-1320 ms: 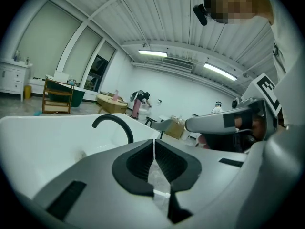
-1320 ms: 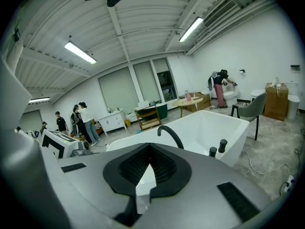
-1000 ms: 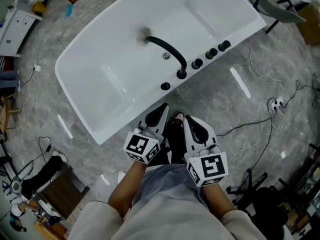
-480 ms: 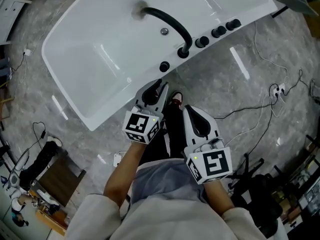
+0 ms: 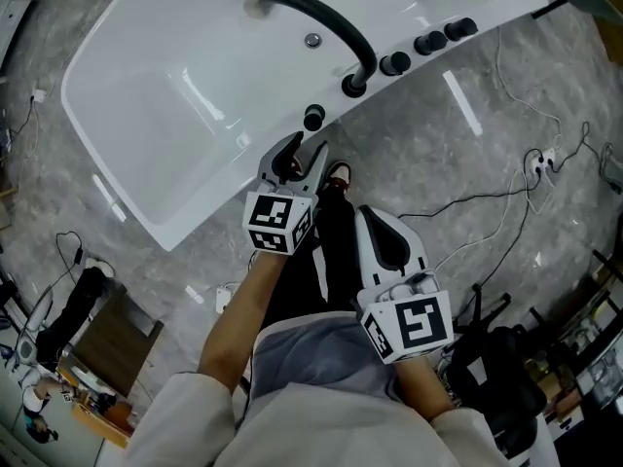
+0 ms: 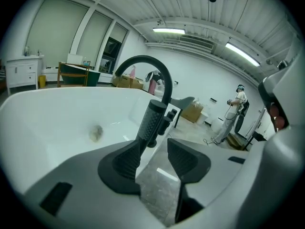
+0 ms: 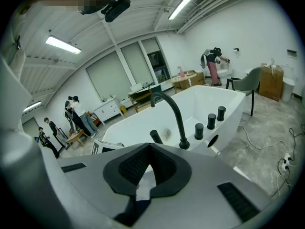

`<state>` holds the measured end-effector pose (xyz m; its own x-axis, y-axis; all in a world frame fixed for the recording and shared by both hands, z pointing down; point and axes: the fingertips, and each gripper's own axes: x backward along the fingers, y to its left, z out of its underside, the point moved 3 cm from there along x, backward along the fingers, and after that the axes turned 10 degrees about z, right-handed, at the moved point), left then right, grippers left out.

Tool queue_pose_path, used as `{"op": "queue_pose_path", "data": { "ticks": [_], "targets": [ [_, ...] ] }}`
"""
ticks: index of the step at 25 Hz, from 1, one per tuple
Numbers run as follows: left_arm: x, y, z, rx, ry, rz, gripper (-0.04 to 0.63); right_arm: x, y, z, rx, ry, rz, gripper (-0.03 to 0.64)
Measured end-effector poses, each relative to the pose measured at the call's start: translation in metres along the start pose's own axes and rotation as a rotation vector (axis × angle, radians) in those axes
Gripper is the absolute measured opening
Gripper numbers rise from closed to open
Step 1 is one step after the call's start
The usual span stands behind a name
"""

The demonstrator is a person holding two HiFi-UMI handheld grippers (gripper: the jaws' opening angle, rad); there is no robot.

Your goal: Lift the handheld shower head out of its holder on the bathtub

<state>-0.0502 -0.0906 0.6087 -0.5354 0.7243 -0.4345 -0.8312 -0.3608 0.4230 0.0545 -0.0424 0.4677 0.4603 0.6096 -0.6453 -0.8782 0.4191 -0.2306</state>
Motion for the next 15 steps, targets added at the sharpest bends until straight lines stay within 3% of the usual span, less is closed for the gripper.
{"op": "queue_pose_path", "data": {
  "ticks": [9,15],
  "targets": [
    [-0.029,0.025,0.016,0.006,0.025,-0.03,0.167,-0.012,-0.008,0.022,-0.034,0.057,0.019,0.014],
    [-0.05,0.039,0.029,-0.04,0.064,-0.045,0.167,-0.023,-0.014,0.03,-0.057,0.088,0.03,0.014]
  ]
}}
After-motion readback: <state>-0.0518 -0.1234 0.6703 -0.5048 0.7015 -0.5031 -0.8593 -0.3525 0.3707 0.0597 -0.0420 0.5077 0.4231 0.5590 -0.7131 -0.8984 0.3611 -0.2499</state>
